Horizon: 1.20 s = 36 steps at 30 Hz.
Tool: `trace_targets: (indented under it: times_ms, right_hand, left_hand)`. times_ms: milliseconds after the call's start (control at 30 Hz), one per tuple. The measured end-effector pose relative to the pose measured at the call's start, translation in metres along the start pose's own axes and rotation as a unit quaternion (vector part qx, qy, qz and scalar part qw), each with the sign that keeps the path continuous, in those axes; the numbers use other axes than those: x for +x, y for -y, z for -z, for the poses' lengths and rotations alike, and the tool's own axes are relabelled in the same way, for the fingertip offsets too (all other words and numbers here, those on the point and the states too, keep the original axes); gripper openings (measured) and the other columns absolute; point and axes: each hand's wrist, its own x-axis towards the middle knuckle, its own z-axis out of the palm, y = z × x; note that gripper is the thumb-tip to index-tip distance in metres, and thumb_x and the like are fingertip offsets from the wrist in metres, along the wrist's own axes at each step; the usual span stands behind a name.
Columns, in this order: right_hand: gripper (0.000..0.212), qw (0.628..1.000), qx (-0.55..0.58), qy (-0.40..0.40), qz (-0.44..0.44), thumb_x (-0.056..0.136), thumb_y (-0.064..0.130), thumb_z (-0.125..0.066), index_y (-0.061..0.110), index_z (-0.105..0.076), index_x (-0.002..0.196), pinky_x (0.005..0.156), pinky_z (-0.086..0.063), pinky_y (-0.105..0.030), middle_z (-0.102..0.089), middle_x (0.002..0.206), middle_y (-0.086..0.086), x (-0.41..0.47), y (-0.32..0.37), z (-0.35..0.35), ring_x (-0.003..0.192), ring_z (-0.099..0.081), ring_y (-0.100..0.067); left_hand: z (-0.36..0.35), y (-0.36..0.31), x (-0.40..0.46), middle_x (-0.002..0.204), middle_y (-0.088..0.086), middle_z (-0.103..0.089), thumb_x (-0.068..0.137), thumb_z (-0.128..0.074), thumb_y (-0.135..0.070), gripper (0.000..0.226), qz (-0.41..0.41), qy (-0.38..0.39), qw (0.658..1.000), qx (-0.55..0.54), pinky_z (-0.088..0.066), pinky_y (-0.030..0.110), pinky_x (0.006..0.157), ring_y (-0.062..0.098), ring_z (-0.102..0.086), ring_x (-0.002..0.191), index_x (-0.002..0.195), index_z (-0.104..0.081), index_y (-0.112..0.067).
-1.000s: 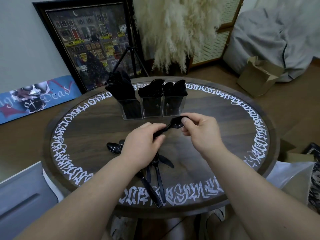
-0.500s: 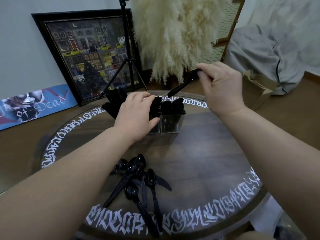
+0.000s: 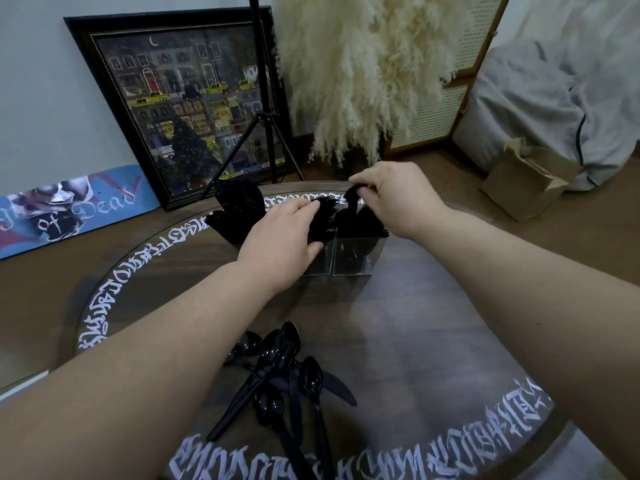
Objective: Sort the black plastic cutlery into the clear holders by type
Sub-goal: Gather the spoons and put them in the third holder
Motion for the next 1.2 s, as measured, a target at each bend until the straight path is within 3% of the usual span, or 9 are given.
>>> trace_targets:
  times_ms: [100,233,333,433,567,833,933,1067,1200]
  right_hand:
    - [0.036,0.999,-0.025,0.042,0.0,0.093,0.016,-0.043,0.009,-0.062,0.124,0.097,-0.04,-0.037,-0.064,0.117,-0.013,-0.004,0.005,-0.012,0.112,-0.053,-0.032]
    - [0.044,0.995,-0.06,0.08,-0.01,0.079,0.035,-0.027,0.014,-0.06,0.1,0.094,-0.036,-0.038,-0.065,0.103,0.001,-0.017,0.009,-0.016,0.116,-0.039,-0.022]
    - [0.065,0.995,-0.049,0.085,0.015,0.074,0.046,-0.025,0.014,-0.054,0.123,0.102,-0.03,-0.039,-0.061,0.122,0.0,-0.028,0.006,-0.019,0.132,-0.033,-0.023]
    - [0.067,0.991,-0.082,0.101,0.034,0.087,0.05,-0.047,0.011,-0.04,0.141,0.112,-0.026,-0.041,-0.053,0.138,-0.005,-0.032,0.002,-0.022,0.139,-0.029,-0.025]
    - [0.057,0.989,-0.117,0.091,0.023,0.096,0.037,-0.049,0.013,-0.032,0.144,0.114,-0.018,-0.043,-0.046,0.144,-0.003,-0.033,0.007,-0.03,0.142,-0.026,-0.022]
    - [0.071,0.991,-0.102,0.084,-0.007,0.094,0.045,-0.05,0.017,-0.019,0.151,0.116,-0.013,-0.046,-0.031,0.154,0.0,-0.042,0.012,-0.027,0.145,-0.017,-0.021]
    - [0.071,0.995,-0.083,0.061,0.008,0.092,0.041,-0.056,0.013,-0.026,0.149,0.116,-0.016,-0.043,-0.034,0.152,-0.003,-0.055,0.014,-0.018,0.144,-0.023,-0.023]
    - [0.062,0.999,-0.031,-0.002,0.033,0.084,0.027,-0.071,0.006,-0.047,0.137,0.108,-0.035,-0.04,-0.053,0.138,-0.011,-0.086,0.024,-0.012,0.134,-0.042,-0.03]
    - [0.057,1.0,-0.002,0.02,0.019,0.09,0.029,-0.064,0.011,-0.045,0.141,0.105,-0.038,-0.037,-0.047,0.143,-0.007,-0.121,0.044,-0.017,0.134,-0.042,-0.025]
  left_hand:
    - [-0.001,0.0,0.001,0.148,-0.004,-0.036,0.091,-0.06,-0.034,0.066,-0.003,-0.004,1.0,-0.003,-0.033,0.03,0.104,0.019,-0.034,0.134,0.148,-0.031,-0.019]
    - [-0.003,0.002,0.001,0.146,-0.004,-0.038,0.09,-0.061,-0.033,0.065,-0.006,-0.012,1.0,-0.009,-0.035,0.032,0.103,0.02,-0.036,0.132,0.147,-0.033,-0.02]
    - [-0.005,0.003,0.0,0.146,-0.005,-0.039,0.09,-0.062,-0.034,0.065,-0.006,-0.015,1.0,-0.012,-0.034,0.032,0.104,0.019,-0.036,0.132,0.147,-0.034,-0.02]
    - [-0.006,0.002,0.0,0.146,-0.004,-0.038,0.09,-0.061,-0.034,0.065,-0.006,-0.017,1.0,-0.012,-0.033,0.032,0.105,0.019,-0.035,0.134,0.147,-0.034,-0.019]
    - [-0.006,0.002,0.0,0.148,-0.004,-0.037,0.09,-0.062,-0.034,0.067,-0.007,-0.017,1.0,-0.014,-0.031,0.031,0.107,0.018,-0.032,0.136,0.148,-0.032,-0.019]
    - [-0.006,0.0,-0.008,0.153,-0.003,-0.03,0.086,-0.066,-0.035,0.073,-0.024,-0.028,0.999,-0.005,-0.027,0.033,0.113,0.017,-0.023,0.142,0.148,-0.031,-0.019]
    - [0.0,0.0,-0.018,0.152,-0.001,-0.033,0.086,-0.067,-0.034,0.07,-0.036,-0.045,0.998,0.001,-0.023,0.033,0.115,0.018,-0.021,0.143,0.146,-0.035,-0.017]
    - [0.005,-0.003,-0.045,0.145,0.002,-0.043,0.084,-0.07,-0.031,0.064,-0.048,-0.077,0.996,-0.006,-0.025,0.034,0.114,0.022,-0.029,0.139,0.141,-0.045,-0.014]
    - [0.0,0.0,-0.083,0.143,-0.002,-0.044,0.086,-0.068,-0.033,0.059,-0.025,-0.052,0.998,-0.011,-0.028,0.032,0.11,0.019,-0.031,0.136,0.139,-0.048,-0.018]
